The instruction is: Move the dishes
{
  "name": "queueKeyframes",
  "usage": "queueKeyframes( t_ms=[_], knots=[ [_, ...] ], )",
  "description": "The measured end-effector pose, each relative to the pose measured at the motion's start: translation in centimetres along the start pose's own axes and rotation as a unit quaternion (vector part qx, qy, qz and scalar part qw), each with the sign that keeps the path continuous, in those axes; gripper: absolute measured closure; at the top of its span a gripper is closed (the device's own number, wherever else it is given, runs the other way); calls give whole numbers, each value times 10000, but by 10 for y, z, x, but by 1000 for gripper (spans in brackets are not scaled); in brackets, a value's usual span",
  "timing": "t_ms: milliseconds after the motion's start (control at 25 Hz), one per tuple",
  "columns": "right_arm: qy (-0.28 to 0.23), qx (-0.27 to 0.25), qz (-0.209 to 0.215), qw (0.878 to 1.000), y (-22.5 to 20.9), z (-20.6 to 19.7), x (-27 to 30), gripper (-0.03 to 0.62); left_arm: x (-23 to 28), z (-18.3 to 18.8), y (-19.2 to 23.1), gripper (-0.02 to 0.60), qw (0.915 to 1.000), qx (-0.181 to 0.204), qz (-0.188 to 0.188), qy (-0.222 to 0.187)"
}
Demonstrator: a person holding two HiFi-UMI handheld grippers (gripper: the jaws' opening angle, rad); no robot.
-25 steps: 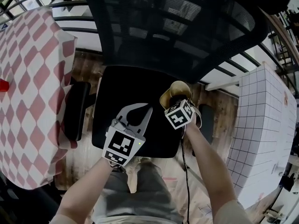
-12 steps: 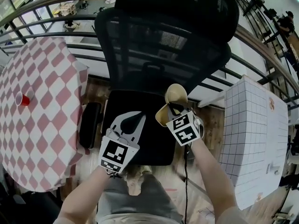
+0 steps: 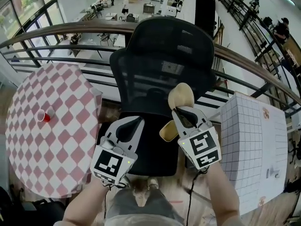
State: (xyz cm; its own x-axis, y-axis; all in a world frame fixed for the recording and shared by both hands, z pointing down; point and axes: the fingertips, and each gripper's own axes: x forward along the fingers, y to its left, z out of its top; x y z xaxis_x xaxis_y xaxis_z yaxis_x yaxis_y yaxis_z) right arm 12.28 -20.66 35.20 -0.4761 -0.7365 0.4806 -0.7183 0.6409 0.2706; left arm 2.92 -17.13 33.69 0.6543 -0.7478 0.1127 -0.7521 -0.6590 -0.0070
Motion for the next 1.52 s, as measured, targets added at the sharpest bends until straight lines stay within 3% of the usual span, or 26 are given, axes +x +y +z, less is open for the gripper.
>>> queueKeyframes(
  t_ms=[320,600,720,960,1520],
  knots=[
    [-880,-6,-403,9953,0,88,-89,565,-40,98,1,568,9967,234,294,-723],
    [-1861,173,-667,9801,8,138,-162,565,-84,150,-18,569,9931,497,464,-960],
    [-2206,317,-737,9721,14,147,-185,565,-101,155,-27,568,9914,664,521,-999],
    [-2788,795,-348,9564,38,150,-217,565,-143,150,-33,568,9915,387,786,-965],
    [-2816,917,-105,9551,78,153,-217,565,-181,144,-32,568,9914,365,893,-888]
  ],
)
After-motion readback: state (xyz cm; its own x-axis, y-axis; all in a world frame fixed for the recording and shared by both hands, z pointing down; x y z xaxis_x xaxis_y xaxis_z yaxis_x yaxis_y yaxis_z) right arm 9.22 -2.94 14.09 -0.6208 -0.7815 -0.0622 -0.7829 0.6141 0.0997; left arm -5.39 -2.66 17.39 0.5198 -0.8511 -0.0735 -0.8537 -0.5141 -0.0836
